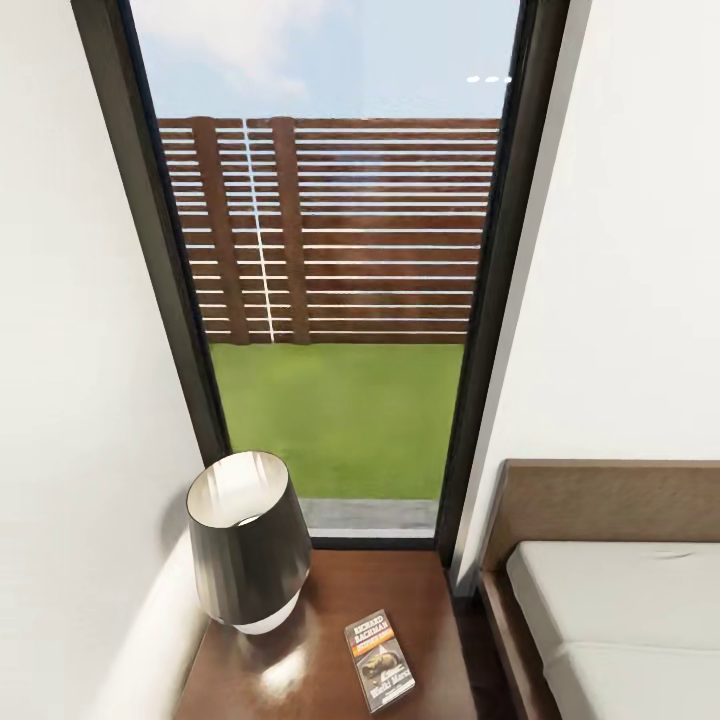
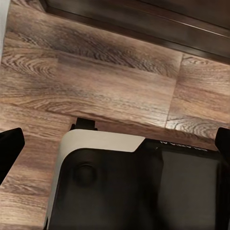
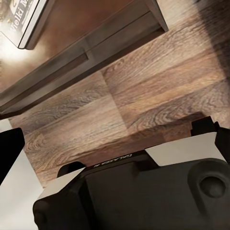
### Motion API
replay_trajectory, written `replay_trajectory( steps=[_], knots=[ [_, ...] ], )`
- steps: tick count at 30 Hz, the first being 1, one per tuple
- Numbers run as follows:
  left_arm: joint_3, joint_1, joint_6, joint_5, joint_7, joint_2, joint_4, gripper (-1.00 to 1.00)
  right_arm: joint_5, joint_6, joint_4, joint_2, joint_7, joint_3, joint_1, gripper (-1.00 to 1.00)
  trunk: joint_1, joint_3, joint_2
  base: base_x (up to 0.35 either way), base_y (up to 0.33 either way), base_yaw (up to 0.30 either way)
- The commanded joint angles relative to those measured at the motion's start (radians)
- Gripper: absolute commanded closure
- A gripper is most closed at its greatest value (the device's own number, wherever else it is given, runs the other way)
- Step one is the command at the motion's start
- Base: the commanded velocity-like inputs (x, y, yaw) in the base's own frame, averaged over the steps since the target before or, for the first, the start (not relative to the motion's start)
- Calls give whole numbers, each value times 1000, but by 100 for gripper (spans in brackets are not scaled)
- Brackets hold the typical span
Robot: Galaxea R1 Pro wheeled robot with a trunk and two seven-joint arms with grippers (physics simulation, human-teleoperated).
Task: In the bedroom, move the book from the bed onto either nightstand, and place the two sandals side by side next to the bed.
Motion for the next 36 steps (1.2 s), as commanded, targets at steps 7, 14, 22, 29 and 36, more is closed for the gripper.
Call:
replay_trajectory(
  steps=[7,14,22,29,36],
  knots=[
    [-9,-1,-3,11,-4,0,1,-100,-11,3,3,0,6,3,-1,-100,0,-1,-1,0,0,0],
    [-10,-1,-3,10,-5,-3,1,-100,-11,3,3,3,6,3,-1,-100,0,-1,-1,0,0,0],
    [-10,-1,-3,10,-5,-4,1,-100,-11,3,3,18,6,3,-1,-100,0,-1,-1,0,0,0],
    [-10,-1,-3,11,-5,-4,1,-100,-11,3,3,21,6,3,-1,-100,0,-1,-1,0,0,0],
    [-10,-1,-4,9,-5,-4,1,-100,-11,3,3,22,6,3,-1,-100,0,-1,-1,0,0,0]
  ],
)
